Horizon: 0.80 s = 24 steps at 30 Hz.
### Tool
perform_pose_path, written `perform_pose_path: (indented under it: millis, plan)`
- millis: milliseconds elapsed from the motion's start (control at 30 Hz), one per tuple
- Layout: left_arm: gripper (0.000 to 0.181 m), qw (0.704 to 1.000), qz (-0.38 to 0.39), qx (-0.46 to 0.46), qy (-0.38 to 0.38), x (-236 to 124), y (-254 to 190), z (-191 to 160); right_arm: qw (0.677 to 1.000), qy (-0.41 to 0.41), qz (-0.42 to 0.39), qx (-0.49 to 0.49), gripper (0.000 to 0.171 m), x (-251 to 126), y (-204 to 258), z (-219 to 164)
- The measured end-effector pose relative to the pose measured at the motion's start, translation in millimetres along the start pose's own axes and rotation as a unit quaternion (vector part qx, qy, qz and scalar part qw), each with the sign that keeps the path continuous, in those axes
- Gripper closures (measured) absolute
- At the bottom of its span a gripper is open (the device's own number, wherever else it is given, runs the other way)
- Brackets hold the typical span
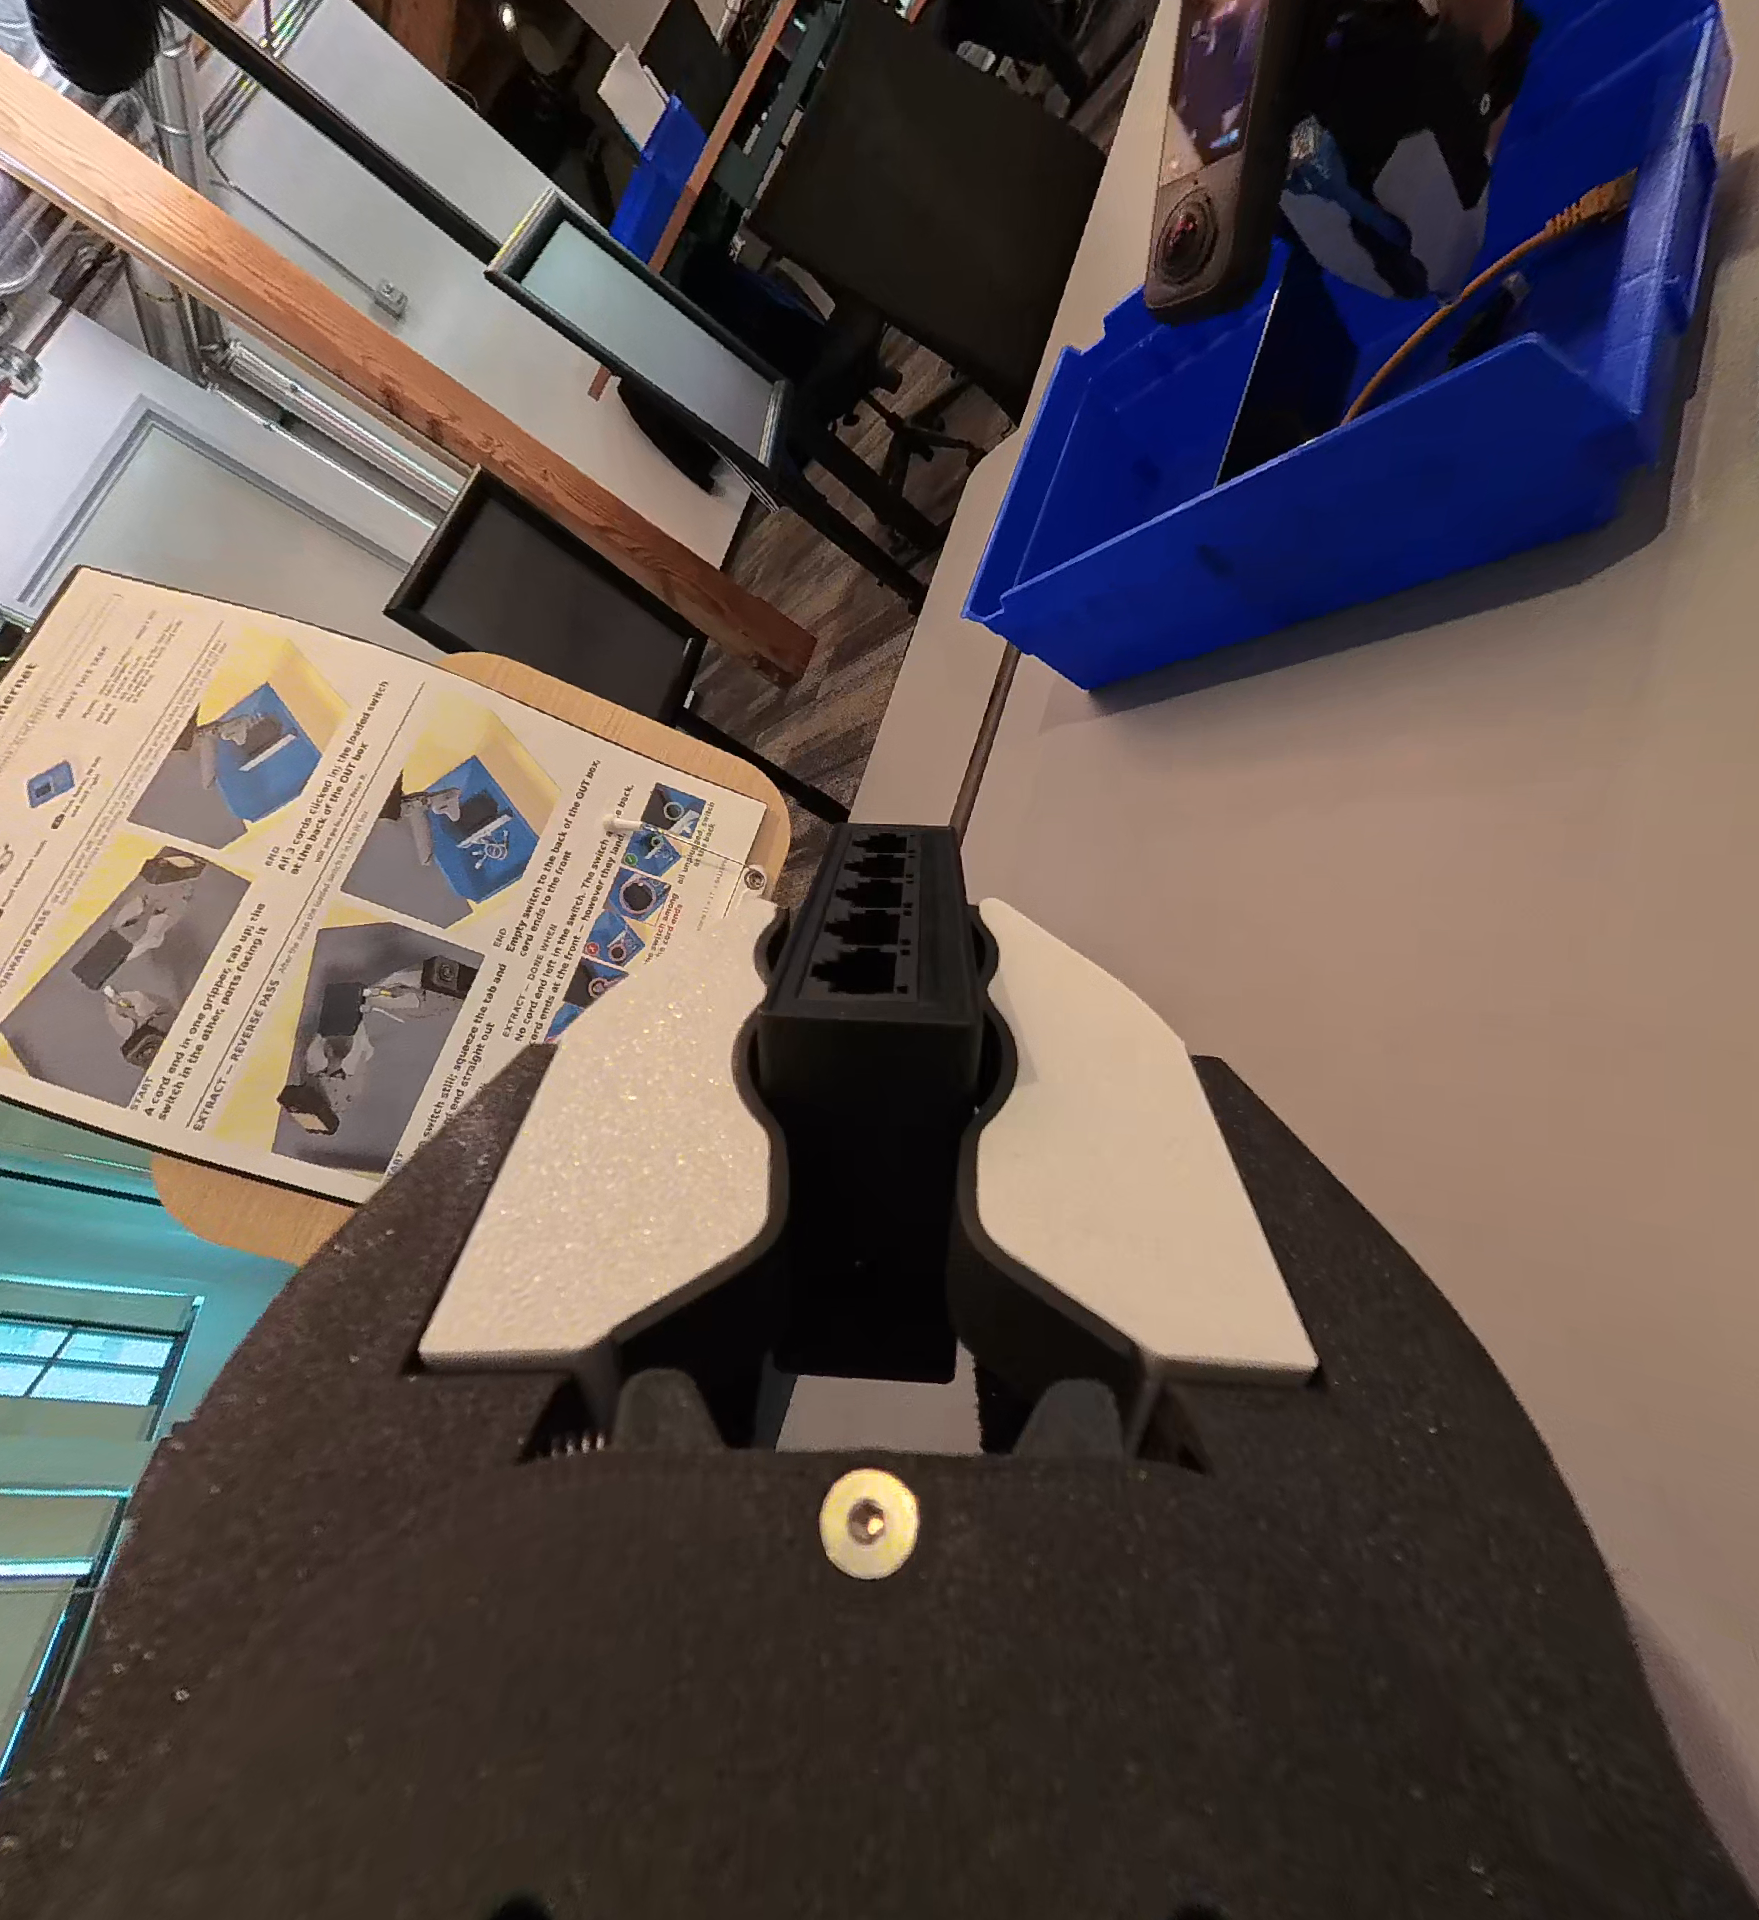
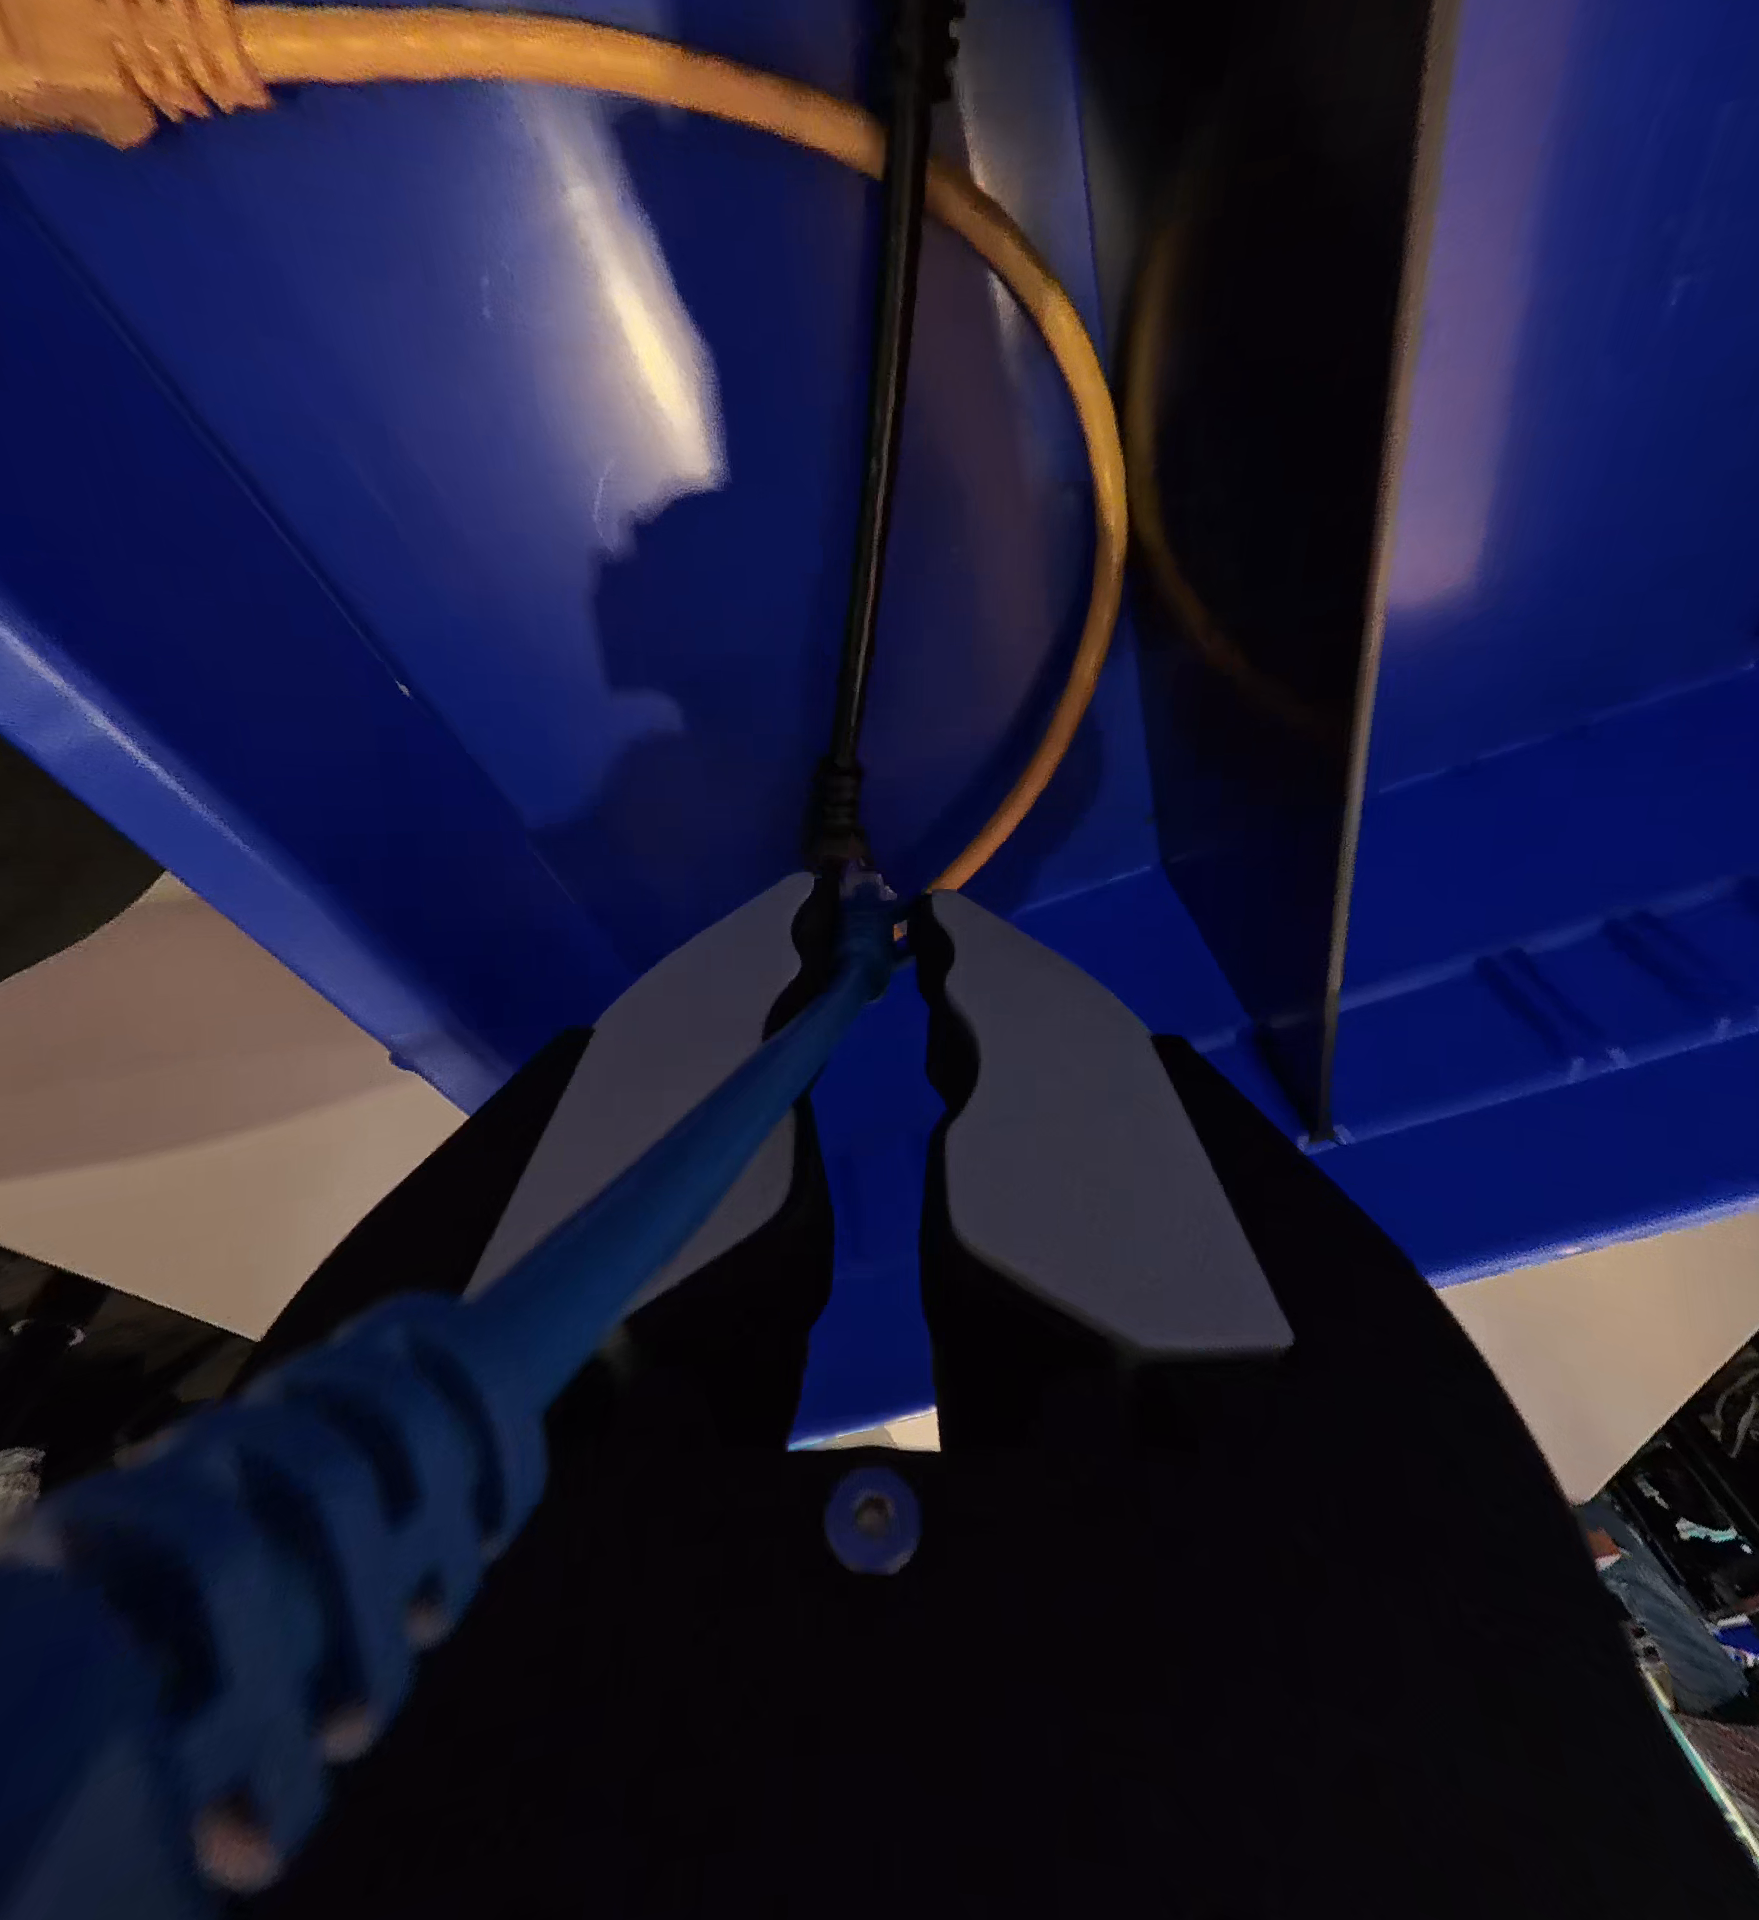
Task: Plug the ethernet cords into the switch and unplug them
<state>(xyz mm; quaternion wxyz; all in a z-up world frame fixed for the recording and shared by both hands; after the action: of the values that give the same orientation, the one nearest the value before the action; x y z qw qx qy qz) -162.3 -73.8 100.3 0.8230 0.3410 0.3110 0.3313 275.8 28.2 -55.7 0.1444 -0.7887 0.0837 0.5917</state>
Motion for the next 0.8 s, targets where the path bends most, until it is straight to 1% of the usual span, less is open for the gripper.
perform_pose_path:
  millis: [267,333,400,600,667,700,733,800]
  plan:
    - [0.15,1.0,-0.003,-0.002,-0.003,0.3,-0.9,0.7,1.0,0.014,-0.004,0.013,0.157,8.6,-3.4,-3.5]
    - [0.151,1.0,-0.004,-0.001,-0.003,0.3,-1.5,1.1,1.0,0.019,-0.02,0.014,0.156,9.7,-5.7,-4.4]
    - [0.15,1.0,-0.006,0.0,-0.001,0.4,-1.9,1.2,0.999,0.022,-0.016,0.02,0.153,10.3,-5.7,-5.3]
    - [0.15,1.0,-0.004,-0.003,-0.002,-1.9,-0.2,1.4,0.999,0.024,-0.024,0.023,0.154,6.4,-5.6,-8.9]
    - [0.15,1.0,-0.002,-0.004,-0.005,-3.1,0.9,1.2,0.999,0.015,-0.041,0.028,0.153,-5.4,-6.7,-11.4]
    - [0.15,1.0,-0.002,-0.007,-0.008,-3.7,1.7,1.2,0.998,0.004,-0.055,0.032,0.152,-17.7,-7.6,-13.0]
    - [0.15,1.0,-0.004,-0.011,-0.013,-4.2,2.4,1.2,0.997,-0.016,-0.072,0.037,0.153,-35.4,-8.2,-13.0]
    - [0.15,0.999,-0.013,-0.023,-0.027,-4.5,3.6,1.3,0.986,-0.09,-0.136,0.033,0.153,-89.3,-6.5,-5.7]
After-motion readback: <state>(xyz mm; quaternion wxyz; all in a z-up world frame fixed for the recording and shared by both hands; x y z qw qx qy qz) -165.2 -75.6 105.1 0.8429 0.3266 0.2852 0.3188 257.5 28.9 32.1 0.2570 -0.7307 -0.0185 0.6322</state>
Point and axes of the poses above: each gripper's, where its closed fingertips meet, x out along the fingers, z out of its top, y = z × x across the jaws, the point moved 7 cm from there along -x, back along the fingers, and after that the axes turned 6 degrees about y, right-handed, at the moved point
